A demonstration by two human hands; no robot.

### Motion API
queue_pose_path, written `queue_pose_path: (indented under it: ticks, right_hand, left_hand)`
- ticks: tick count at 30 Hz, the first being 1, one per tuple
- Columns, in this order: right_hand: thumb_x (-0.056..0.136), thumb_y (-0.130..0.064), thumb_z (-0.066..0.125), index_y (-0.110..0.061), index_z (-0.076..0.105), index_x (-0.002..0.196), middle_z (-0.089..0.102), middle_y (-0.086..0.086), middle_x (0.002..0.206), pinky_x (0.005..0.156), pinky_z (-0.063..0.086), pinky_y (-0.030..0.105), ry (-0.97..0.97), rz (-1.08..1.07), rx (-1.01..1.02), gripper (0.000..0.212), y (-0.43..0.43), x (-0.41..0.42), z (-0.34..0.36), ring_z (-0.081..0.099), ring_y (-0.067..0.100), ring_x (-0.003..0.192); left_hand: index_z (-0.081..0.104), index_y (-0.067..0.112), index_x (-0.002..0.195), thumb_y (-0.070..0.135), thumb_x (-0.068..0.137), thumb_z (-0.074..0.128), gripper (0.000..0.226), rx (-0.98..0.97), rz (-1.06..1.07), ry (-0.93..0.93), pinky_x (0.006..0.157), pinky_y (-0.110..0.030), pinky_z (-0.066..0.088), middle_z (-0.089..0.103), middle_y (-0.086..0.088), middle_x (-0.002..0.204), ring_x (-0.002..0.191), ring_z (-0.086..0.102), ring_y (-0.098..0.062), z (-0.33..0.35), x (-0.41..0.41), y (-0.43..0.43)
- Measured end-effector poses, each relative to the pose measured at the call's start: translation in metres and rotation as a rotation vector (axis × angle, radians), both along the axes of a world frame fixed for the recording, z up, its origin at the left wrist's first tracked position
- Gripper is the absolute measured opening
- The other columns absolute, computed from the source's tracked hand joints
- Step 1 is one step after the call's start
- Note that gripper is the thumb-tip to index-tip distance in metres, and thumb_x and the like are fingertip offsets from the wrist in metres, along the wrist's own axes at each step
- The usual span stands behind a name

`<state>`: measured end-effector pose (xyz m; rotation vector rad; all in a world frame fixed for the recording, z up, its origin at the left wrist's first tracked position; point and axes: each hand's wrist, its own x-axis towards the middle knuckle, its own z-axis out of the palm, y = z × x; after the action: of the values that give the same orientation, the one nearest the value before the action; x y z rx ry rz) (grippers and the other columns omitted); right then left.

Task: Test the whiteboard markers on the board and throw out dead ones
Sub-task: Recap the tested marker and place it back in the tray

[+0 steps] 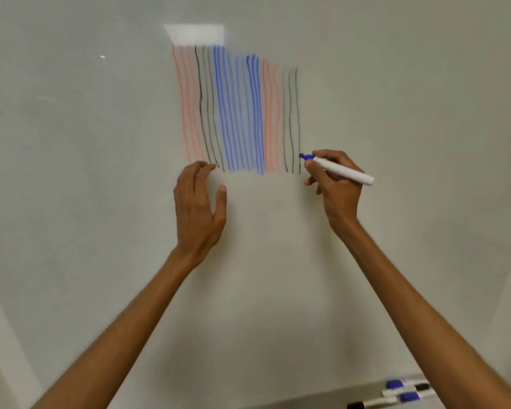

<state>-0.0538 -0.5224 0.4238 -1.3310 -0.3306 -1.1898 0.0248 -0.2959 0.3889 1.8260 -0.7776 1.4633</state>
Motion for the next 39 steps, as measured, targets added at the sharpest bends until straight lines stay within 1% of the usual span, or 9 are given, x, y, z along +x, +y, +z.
queue_pose_path:
  ticks: [6,11,15,20,23,29,33,37,39]
  right_hand:
    - [0.087,-0.011,0.072,-0.003,0.059,0.086,0.067,0.011,0.079,0.048,0.04,0.025,-0.105,-0.018,0.014,0.015,-0.006,0.021,0.077,0.065,0.024,0.057]
    - [0.086,-0.01,0.073,-0.006,0.059,0.084,0.07,0.013,0.088,0.049,0.042,0.026,-0.214,-0.034,-0.01,0.015,-0.019,0.031,0.128,0.07,0.027,0.066]
    - [0.084,-0.007,0.075,-0.01,0.058,0.081,0.069,0.007,0.082,0.048,0.044,0.026,-0.213,-0.004,-0.066,0.017,-0.028,0.046,0.141,0.069,0.025,0.064]
    - [0.083,0.001,0.071,-0.013,0.052,0.071,0.067,0.009,0.078,0.044,0.041,0.024,-0.206,0.003,-0.053,0.026,-0.031,0.059,0.137,0.065,0.021,0.053]
    - [0.083,0.002,0.071,-0.012,0.048,0.069,0.067,0.006,0.072,0.044,0.041,0.024,-0.214,-0.026,-0.089,0.03,-0.031,0.062,0.132,0.063,0.021,0.051]
    - [0.085,-0.002,0.072,-0.008,0.05,0.07,0.067,0.015,0.075,0.045,0.043,0.023,-0.195,-0.074,-0.126,0.027,-0.031,0.066,0.131,0.064,0.023,0.053]
    - [0.085,-0.001,0.071,-0.012,0.05,0.067,0.066,0.019,0.075,0.045,0.042,0.02,-0.184,-0.1,-0.146,0.03,-0.03,0.064,0.131,0.064,0.025,0.052]
    - [0.085,-0.001,0.072,-0.012,0.05,0.067,0.064,0.025,0.075,0.043,0.043,0.024,-0.158,-0.121,-0.205,0.03,-0.034,0.062,0.127,0.064,0.024,0.051]
    - [0.085,0.0,0.071,-0.01,0.05,0.067,0.063,0.022,0.072,0.043,0.043,0.023,-0.148,-0.118,-0.215,0.03,-0.035,0.062,0.12,0.063,0.024,0.05]
  left_hand:
    - [0.043,0.0,0.144,0.017,0.1,0.051,0.048,0.008,0.095,-0.153,0.12,-0.041,0.025,0.043,-0.018,0.148,0.142,0.035,-0.031,0.095,0.024,0.023]
    - [0.029,0.003,0.153,0.024,0.106,0.036,0.052,0.0,0.211,-0.179,0.124,-0.041,0.014,0.028,-0.015,0.16,0.151,0.019,-0.027,0.148,0.052,0.04]
    - [0.017,0.003,0.156,0.024,0.105,0.031,0.057,0.048,0.309,-0.198,0.126,-0.04,0.005,0.015,-0.014,0.165,0.154,0.008,-0.022,0.147,0.07,0.043]
    - [0.01,0.002,0.157,0.026,0.105,0.024,0.059,0.084,0.368,-0.202,0.125,-0.039,-0.001,0.007,-0.015,0.166,0.154,0.002,-0.023,0.145,0.074,0.043]
    - [0.01,0.002,0.157,0.026,0.105,0.025,0.059,0.081,0.367,-0.206,0.126,-0.04,0.001,0.006,-0.014,0.166,0.154,0.002,-0.023,0.145,0.074,0.042]
    - [0.011,0.003,0.157,0.025,0.105,0.026,0.058,0.069,0.353,-0.21,0.125,-0.046,0.007,0.008,-0.012,0.166,0.154,0.003,-0.021,0.143,0.077,0.042]
    - [0.013,0.003,0.157,0.024,0.105,0.026,0.058,0.063,0.35,-0.219,0.126,-0.045,0.007,0.01,-0.013,0.166,0.154,0.005,-0.022,0.143,0.077,0.042]
    - [0.014,0.002,0.157,0.023,0.105,0.027,0.057,0.059,0.34,-0.227,0.126,-0.044,0.006,0.012,-0.013,0.165,0.154,0.006,-0.023,0.143,0.077,0.043]
    - [0.015,0.003,0.157,0.023,0.105,0.027,0.057,0.057,0.336,-0.225,0.126,-0.043,0.005,0.012,-0.013,0.165,0.154,0.006,-0.023,0.142,0.076,0.042]
